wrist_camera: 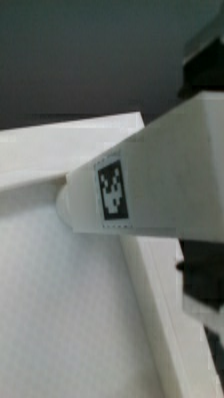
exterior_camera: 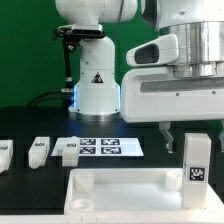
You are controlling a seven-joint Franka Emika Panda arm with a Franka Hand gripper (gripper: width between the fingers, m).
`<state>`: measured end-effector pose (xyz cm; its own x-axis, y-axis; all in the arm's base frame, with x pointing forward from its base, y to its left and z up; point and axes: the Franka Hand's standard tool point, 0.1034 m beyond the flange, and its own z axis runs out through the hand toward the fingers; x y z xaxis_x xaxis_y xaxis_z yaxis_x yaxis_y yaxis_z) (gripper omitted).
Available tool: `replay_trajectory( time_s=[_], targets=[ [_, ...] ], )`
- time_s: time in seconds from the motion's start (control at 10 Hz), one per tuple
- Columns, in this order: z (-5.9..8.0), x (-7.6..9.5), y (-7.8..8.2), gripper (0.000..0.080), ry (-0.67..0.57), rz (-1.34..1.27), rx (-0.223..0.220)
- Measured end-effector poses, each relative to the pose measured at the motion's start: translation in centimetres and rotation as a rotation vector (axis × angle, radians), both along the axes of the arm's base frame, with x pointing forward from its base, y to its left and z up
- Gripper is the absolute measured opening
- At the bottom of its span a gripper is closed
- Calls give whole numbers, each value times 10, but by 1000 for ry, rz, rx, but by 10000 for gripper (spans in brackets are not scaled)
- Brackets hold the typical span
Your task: Assemble desk
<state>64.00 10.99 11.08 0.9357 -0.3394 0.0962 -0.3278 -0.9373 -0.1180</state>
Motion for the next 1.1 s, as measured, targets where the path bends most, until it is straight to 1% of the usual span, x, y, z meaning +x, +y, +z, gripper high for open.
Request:
replay_trajectory(
  time_s=[0.1,0.2,0.3,0.5,0.8,0.9,1.0,1.1],
  targets=[
    [0,0,-2,318,8,-107,13],
    [0,0,-5,285,21,-268,37],
    [0,0,-6,285,34,-425,56],
    [-1,-3,-8,285,92,-841,151],
    [-1,-3,-7,285,106,-963,166],
    [-1,-3,-7,285,116,-1057,179],
    [-1,-4,-6,285,157,-1377,251],
    [-1,-4,-5,285,161,-1442,264]
  ],
)
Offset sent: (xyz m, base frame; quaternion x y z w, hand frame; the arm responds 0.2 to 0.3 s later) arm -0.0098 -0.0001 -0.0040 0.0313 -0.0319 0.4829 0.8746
